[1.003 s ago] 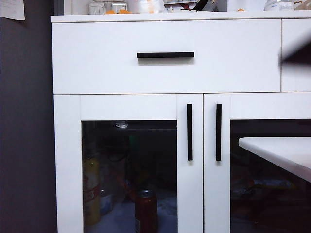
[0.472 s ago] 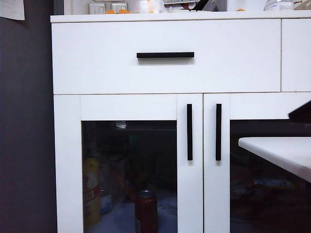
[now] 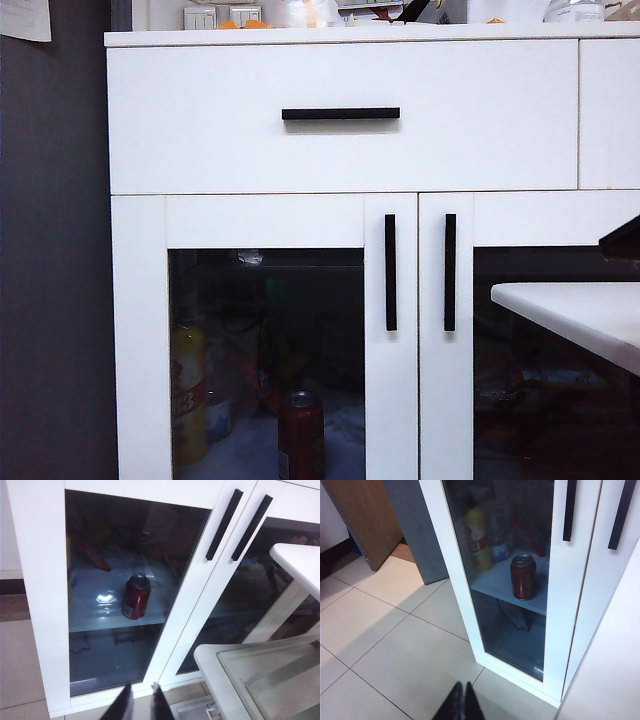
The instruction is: Open the left door of the white cabinet, pick up a can of beverage from the table on the right, place it inside the cabinet, and finally close the cabinet door.
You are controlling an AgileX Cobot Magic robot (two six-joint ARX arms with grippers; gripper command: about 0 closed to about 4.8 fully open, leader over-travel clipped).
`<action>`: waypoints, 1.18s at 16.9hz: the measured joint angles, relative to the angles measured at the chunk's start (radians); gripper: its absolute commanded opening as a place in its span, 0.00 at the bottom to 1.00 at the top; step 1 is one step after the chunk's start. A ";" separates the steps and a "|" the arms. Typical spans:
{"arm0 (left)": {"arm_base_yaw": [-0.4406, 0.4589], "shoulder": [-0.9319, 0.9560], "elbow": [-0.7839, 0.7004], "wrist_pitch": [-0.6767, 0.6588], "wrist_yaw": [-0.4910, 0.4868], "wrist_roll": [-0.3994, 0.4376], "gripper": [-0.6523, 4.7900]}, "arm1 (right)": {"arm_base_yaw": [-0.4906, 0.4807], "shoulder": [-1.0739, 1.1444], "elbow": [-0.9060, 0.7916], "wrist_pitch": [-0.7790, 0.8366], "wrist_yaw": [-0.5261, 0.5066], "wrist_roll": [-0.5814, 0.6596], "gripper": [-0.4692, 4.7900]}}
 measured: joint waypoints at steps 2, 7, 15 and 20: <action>-0.001 -0.041 -0.002 -0.018 0.000 0.000 0.22 | -0.009 -0.016 0.000 -0.004 -0.002 0.000 0.09; 0.273 -0.136 -0.008 -0.012 0.121 0.000 0.22 | -0.346 -0.080 0.000 0.031 -0.065 0.001 0.09; 0.443 -0.137 -0.061 0.006 0.110 0.000 0.22 | -0.670 -0.080 0.000 0.031 -0.069 0.000 0.09; 0.463 -0.137 -0.061 0.006 0.108 0.000 0.22 | -0.684 -0.080 0.000 0.031 -0.069 0.000 0.09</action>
